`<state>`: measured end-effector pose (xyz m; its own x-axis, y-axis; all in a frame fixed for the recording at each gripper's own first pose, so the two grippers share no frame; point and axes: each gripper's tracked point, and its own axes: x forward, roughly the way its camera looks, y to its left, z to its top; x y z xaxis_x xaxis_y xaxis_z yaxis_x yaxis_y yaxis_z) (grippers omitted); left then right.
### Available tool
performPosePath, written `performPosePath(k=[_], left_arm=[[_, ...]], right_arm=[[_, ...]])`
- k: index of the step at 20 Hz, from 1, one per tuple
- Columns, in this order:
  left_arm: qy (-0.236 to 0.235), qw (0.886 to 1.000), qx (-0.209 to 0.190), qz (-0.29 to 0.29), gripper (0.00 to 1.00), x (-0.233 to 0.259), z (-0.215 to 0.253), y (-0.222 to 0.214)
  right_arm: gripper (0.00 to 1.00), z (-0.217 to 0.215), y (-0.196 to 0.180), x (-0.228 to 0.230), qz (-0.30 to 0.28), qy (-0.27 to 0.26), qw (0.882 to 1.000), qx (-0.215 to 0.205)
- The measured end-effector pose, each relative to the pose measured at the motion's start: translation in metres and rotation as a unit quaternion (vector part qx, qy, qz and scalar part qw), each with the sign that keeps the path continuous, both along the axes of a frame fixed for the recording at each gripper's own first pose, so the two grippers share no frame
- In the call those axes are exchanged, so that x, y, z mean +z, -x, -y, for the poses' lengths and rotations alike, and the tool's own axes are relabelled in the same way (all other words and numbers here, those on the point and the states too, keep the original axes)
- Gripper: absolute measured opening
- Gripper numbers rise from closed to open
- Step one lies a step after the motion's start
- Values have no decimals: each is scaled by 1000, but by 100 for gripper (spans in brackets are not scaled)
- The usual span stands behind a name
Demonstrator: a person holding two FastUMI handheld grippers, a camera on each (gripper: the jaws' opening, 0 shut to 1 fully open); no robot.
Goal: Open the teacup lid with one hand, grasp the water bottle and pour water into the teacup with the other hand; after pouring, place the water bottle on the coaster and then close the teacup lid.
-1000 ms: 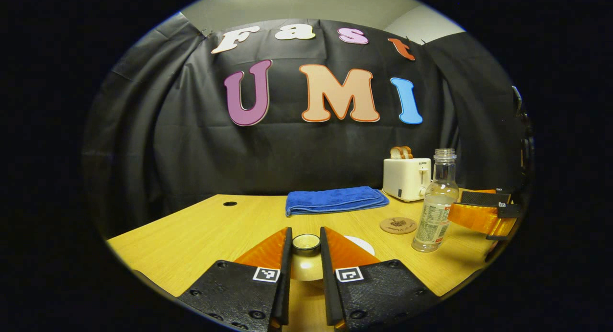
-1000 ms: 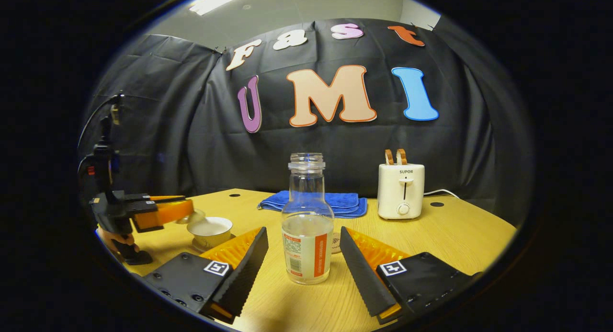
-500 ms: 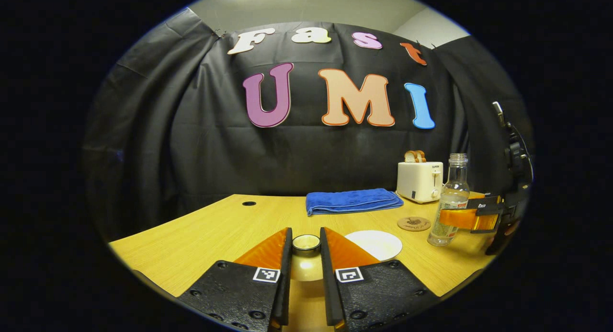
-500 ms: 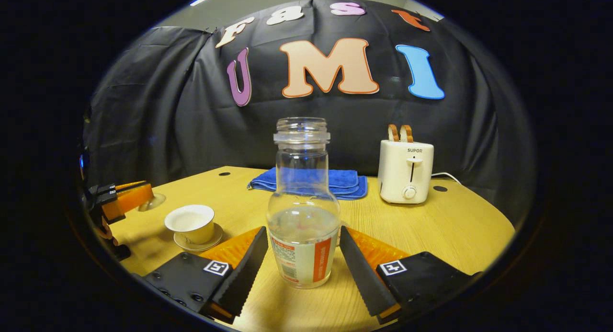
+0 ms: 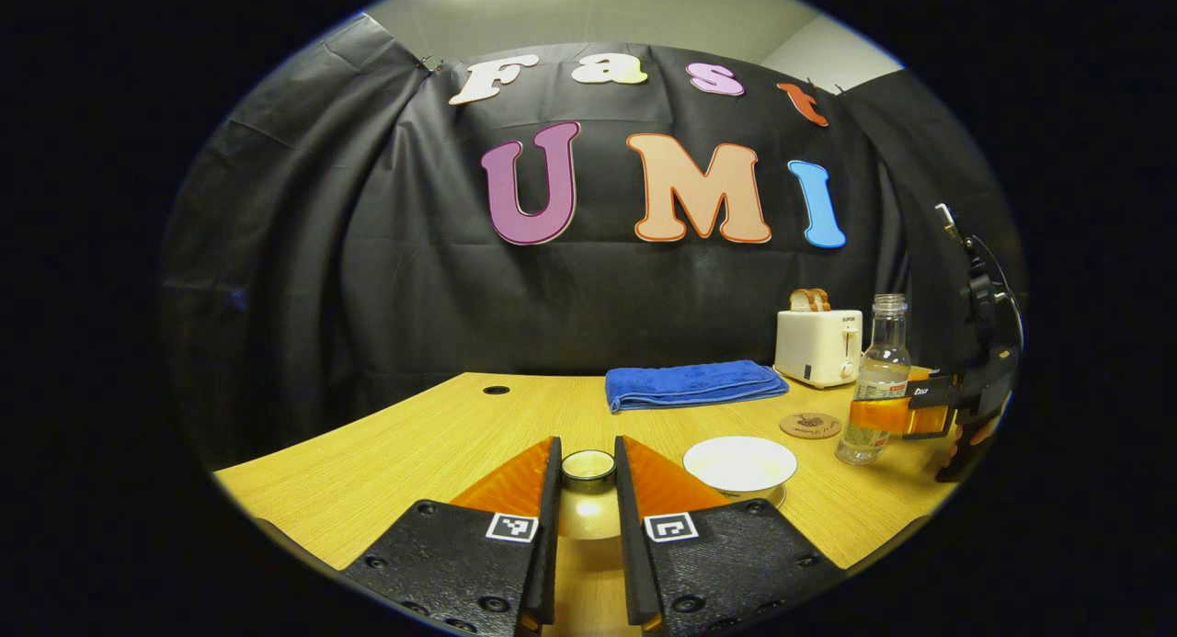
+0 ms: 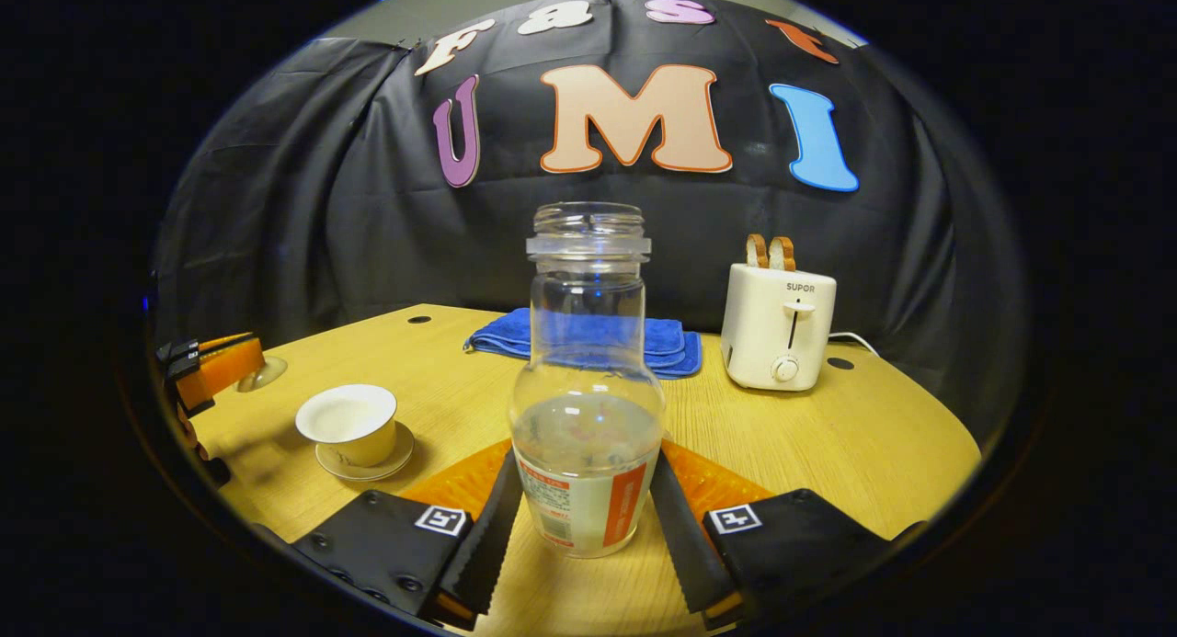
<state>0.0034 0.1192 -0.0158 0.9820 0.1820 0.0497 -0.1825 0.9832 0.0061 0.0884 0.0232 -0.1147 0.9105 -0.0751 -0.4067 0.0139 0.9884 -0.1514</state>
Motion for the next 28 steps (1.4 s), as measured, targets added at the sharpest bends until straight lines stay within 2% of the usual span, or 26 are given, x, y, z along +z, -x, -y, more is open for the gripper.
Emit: performPosePath(k=[3, 6, 9, 11, 13, 18, 21, 25, 28], left_arm=[[1, 1000, 5, 0, 29, -2, -11, 2], [2, 1000, 14, 0, 27, -1, -20, 4], [1, 1000, 14, 0, 27, -2, -23, 5], [2, 1000, 15, 0, 27, -2, -26, 5], [3, 1000, 20, 0, 27, -1, -30, 6], [3, 1000, 22, 0, 25, -1, -30, 6], [3, 1000, 22, -1, 27, -1, -30, 7], [3, 1000, 22, -1, 27, -2, -30, 7], [3, 1000, 23, 0, 27, -1, -31, 7]], right_arm=[[80, 4, 1, 5, 7, 40, 999, -3], [80, 5, -1, 16, 17, 97, 995, 3], [79, -6, -5, 36, 35, 176, 983, 24], [80, -17, -9, 43, 38, 236, 970, 43], [80, -29, -15, 47, 35, 293, 953, 70], [80, -46, -27, 50, 28, 426, 897, 114], [79, -51, -31, 41, 16, 480, 866, 138], [79, -50, -30, 25, -1, 554, 814, 172], [79, -52, -32, 18, -8, 582, 791, 189]])
